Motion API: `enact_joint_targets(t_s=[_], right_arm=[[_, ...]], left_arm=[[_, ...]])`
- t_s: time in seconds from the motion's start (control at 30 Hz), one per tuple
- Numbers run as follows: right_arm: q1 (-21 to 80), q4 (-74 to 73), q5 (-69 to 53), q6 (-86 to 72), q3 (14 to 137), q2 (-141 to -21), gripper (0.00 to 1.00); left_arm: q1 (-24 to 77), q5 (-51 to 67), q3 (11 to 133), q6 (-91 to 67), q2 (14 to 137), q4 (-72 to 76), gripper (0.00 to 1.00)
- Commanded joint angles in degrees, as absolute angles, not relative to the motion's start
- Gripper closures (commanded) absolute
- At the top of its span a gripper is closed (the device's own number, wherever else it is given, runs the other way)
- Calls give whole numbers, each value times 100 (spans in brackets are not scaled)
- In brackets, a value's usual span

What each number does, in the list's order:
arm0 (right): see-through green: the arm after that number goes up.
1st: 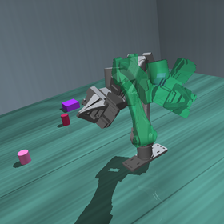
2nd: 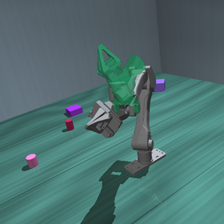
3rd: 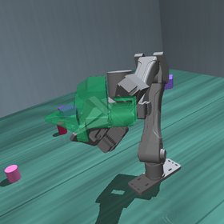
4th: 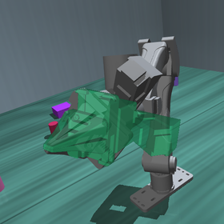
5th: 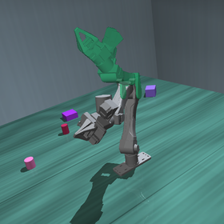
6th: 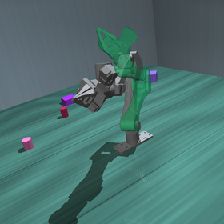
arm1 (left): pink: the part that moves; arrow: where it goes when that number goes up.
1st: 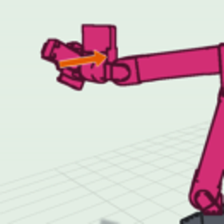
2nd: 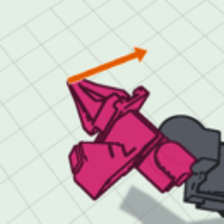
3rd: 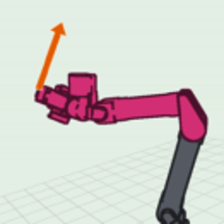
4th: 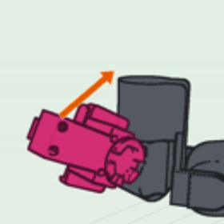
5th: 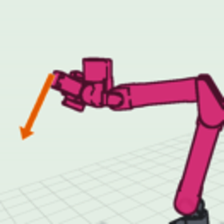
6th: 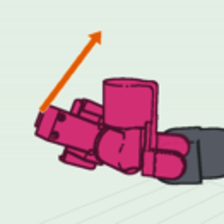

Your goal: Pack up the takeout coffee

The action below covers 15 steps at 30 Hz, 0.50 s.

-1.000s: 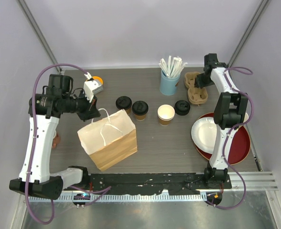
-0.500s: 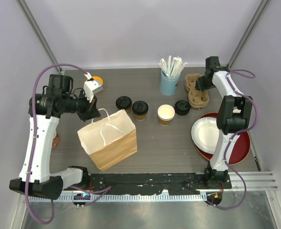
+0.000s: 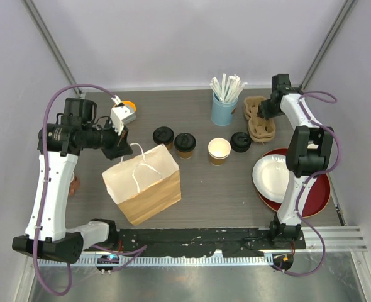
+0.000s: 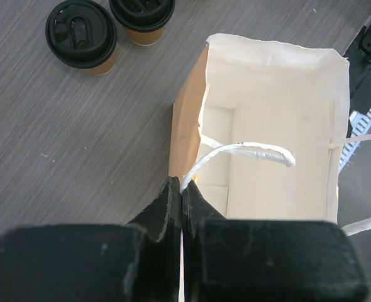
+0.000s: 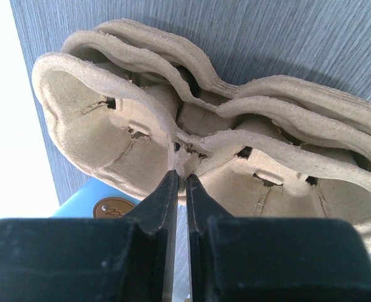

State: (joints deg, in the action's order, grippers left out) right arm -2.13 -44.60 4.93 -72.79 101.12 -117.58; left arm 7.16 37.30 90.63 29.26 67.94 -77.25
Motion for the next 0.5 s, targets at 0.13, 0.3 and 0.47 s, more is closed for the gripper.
enact_joint_targets(t_s=[0.13, 0.3, 0.47], right_arm=[[-237, -4307, 457, -7251, 10099, -11540, 91], [-229, -4333, 360, -7295, 10108, -11602, 81], [-237, -4342, 396, -7269, 10116, -11593, 76]], left_arm=[[738, 3753, 9114, 3085, 6724, -8147, 100], [747, 3762, 9123, 3076, 6715, -8130, 100], [747, 3744, 9097, 3111, 6680, -8156, 100]])
